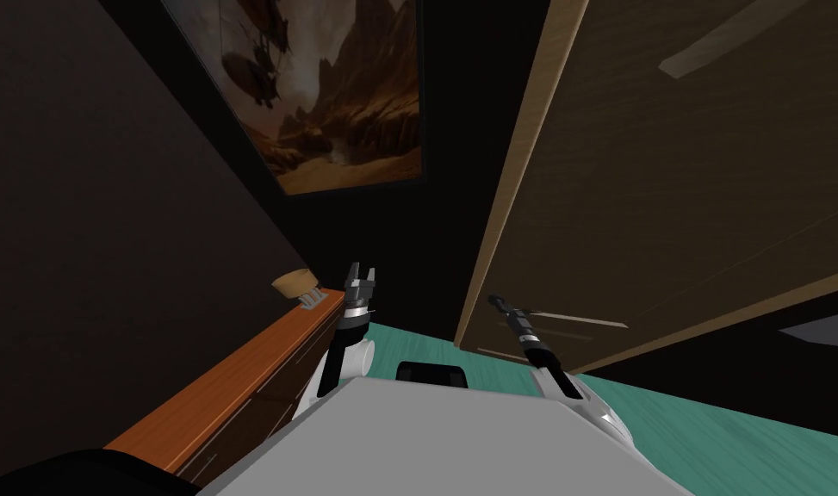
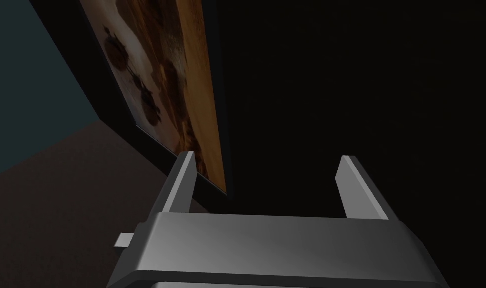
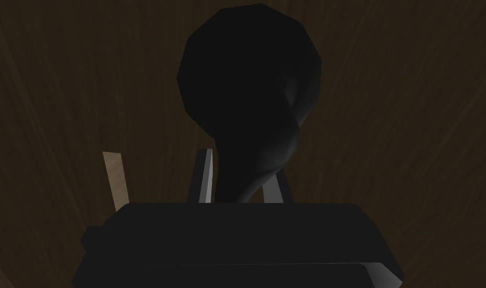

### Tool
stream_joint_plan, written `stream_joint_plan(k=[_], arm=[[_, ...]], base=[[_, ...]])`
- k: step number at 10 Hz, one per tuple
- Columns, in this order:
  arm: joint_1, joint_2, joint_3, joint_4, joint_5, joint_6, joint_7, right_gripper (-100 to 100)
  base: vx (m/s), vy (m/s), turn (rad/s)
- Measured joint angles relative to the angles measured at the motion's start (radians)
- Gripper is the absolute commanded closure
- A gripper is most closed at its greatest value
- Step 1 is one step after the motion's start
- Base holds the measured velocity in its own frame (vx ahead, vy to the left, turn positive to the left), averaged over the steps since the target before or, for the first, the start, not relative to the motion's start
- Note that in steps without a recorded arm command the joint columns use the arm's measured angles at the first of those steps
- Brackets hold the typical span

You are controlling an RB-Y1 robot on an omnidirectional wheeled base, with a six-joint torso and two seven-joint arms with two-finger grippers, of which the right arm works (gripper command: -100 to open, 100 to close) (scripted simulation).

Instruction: Pull the door open

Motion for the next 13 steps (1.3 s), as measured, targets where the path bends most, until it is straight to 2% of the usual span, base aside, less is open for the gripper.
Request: stream_joint_plan(k=[1, 4, 5, 7, 10, 11, 12, 13], arm=[[0.000, 0.000, 0.000, 0.000, 0.000, 0.000, 0.000, 100], [0.020, -0.026, 0.017, -0.007, 0.006, -0.027, -0.027, 100], [0.028, -0.034, 0.029, -0.001, 0.009, -0.043, -0.039, 100], [0.060, -0.053, 0.050, -0.022, 0.017, -0.065, -0.063, 100], [0.085, -0.082, 0.079, -0.017, 0.027, -0.108, -0.099, 100], [0.088, -0.081, 0.082, -0.016, 0.028, -0.110, -0.103, 100], [0.097, -0.089, 0.083, -0.019, 0.027, -0.118, -0.107, 100], [0.100, -0.098, 0.087, -0.007, 0.028, -0.138, -0.116, 100]], base=[[-0.120, -0.042, 0.104], [-0.184, -0.060, 0.125], [-0.205, -0.077, 0.133], [-0.218, -0.070, 0.117], [-0.165, -0.056, 0.083], [-0.182, -0.034, 0.146], [-0.243, -0.090, 0.214], [-0.202, -0.109, 0.201]])
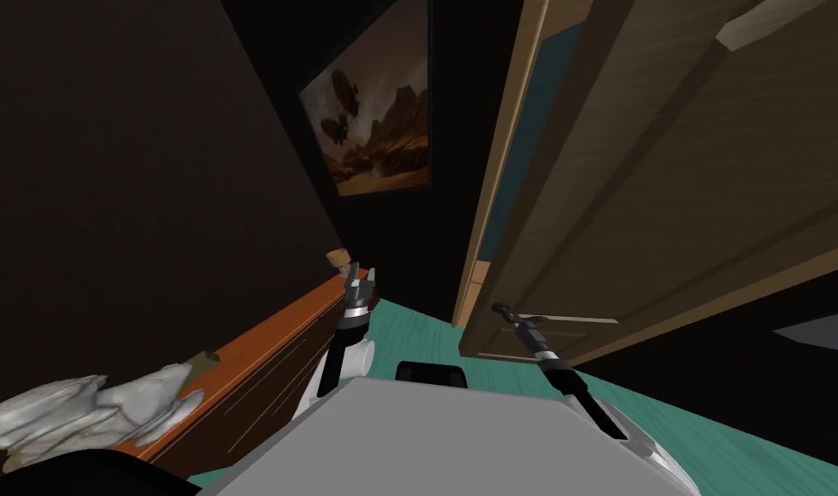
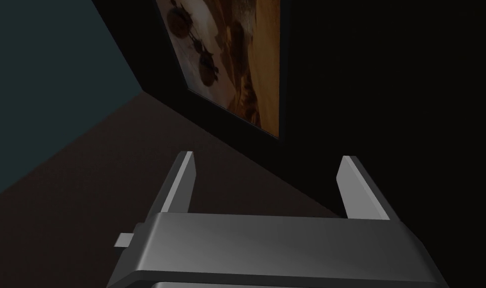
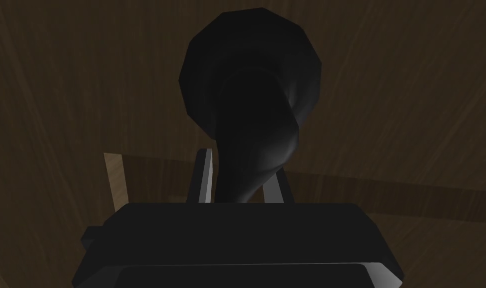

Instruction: Pull the door open

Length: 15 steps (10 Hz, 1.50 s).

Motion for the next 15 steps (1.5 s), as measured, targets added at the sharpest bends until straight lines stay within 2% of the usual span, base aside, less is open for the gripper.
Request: stream_joint_plan(k=[4, 6, 7, 8, 11, 15], arm=[[0.041, -0.026, 0.022, 0.000, 0.006, -0.060, -0.027, 100], [0.045, -0.041, 0.028, 0.020, 0.007, -0.097, -0.040, 100], [0.047, -0.041, 0.030, 0.024, 0.008, -0.099, -0.042, 100], [0.046, -0.046, 0.032, 0.040, 0.008, -0.113, -0.046, 100], [0.071, -0.059, 0.040, 0.042, 0.009, -0.152, -0.057, 100], [0.092, -0.078, 0.050, 0.069, 0.010, -0.212, -0.074, 100]], base=[[-0.202, -0.083, 0.162], [-0.172, -0.032, 0.073], [-0.190, -0.063, 0.153], [-0.266, -0.115, 0.239], [-0.198, -0.087, 0.163], [-0.179, -0.069, 0.156]])
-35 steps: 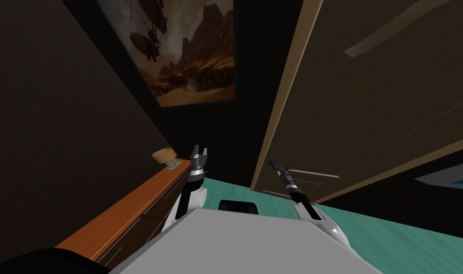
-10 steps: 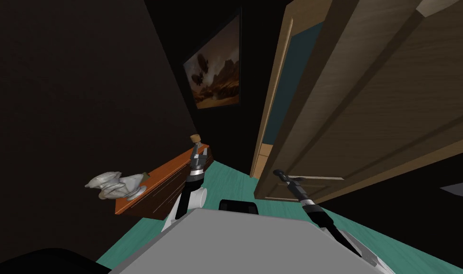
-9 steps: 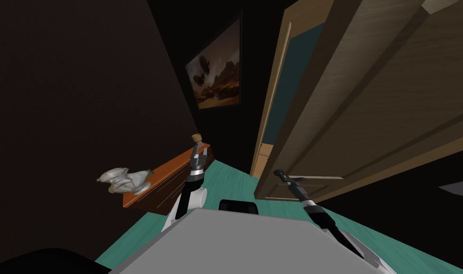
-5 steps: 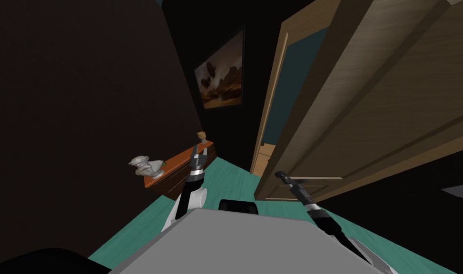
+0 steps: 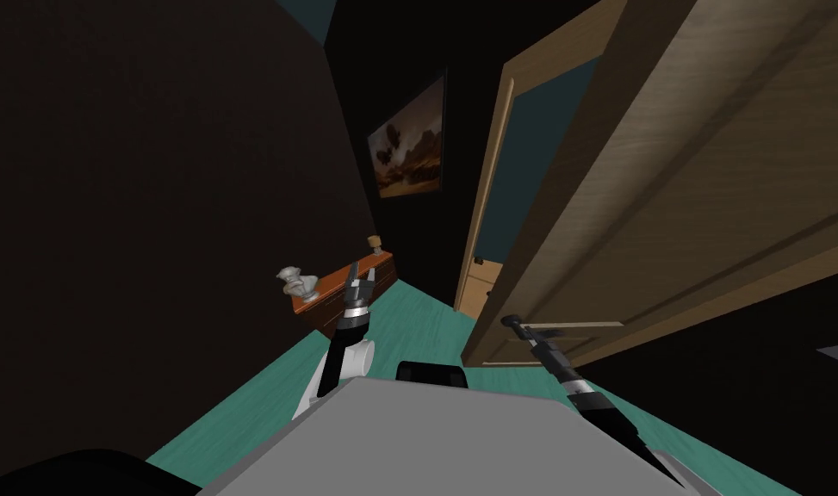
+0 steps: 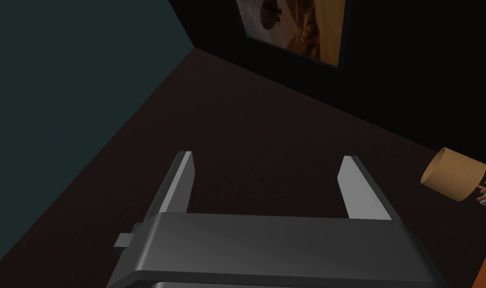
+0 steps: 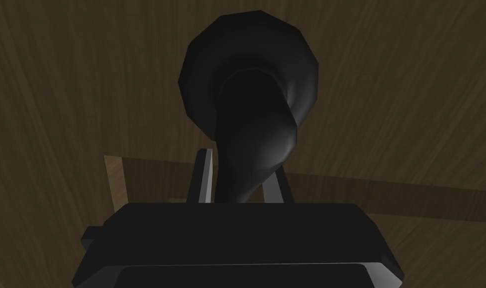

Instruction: Pull the door open

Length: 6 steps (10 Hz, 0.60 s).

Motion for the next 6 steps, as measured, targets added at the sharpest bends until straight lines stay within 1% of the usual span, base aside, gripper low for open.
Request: stream_joint_plan(k=[1, 2, 3, 5, 6], arm=[[0.000, -0.004, 0.002, 0.014, 0.000, -0.019, -0.004, 100], [0.001, -0.004, 0.004, 0.017, 0.001, -0.023, -0.005, 100], [0.004, -0.006, 0.005, 0.023, 0.001, -0.030, -0.007, 100], [-0.002, -0.013, 0.008, 0.042, 0.002, -0.052, -0.013, 100], [0.005, -0.014, 0.011, 0.045, 0.003, -0.061, -0.015, 100]], base=[[-0.089, -0.031, 0.038], [-0.169, -0.067, 0.178], [-0.236, -0.088, 0.188], [-0.212, -0.091, 0.179], [-0.166, -0.099, 0.186]])
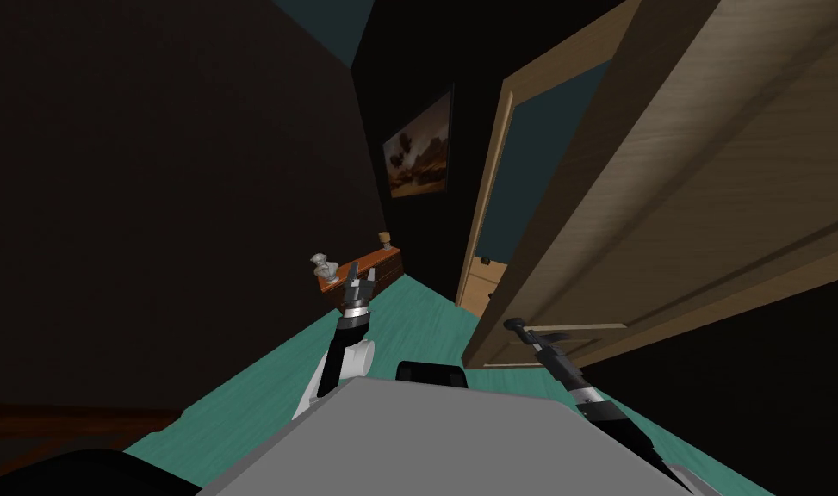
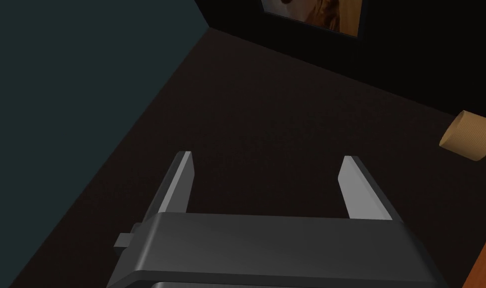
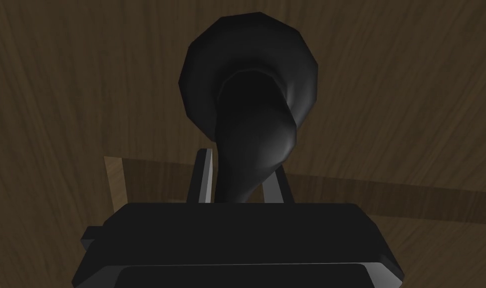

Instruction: Pull the door open

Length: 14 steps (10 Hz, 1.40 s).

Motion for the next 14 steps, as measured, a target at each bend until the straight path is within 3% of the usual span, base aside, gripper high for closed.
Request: stream_joint_plan(k=[6, 9, 14], arm=[[0.007, -0.012, 0.013, 0.038, 0.004, -0.059, -0.012, 100], [0.013, -0.017, 0.012, 0.036, 0.003, -0.060, -0.014, 100], [-0.002, -0.021, 0.017, 0.067, 0.006, -0.085, -0.020, 100]], base=[[-0.183, -0.060, 0.123], [-0.144, -0.059, 0.130], [-0.208, -0.074, 0.155]])
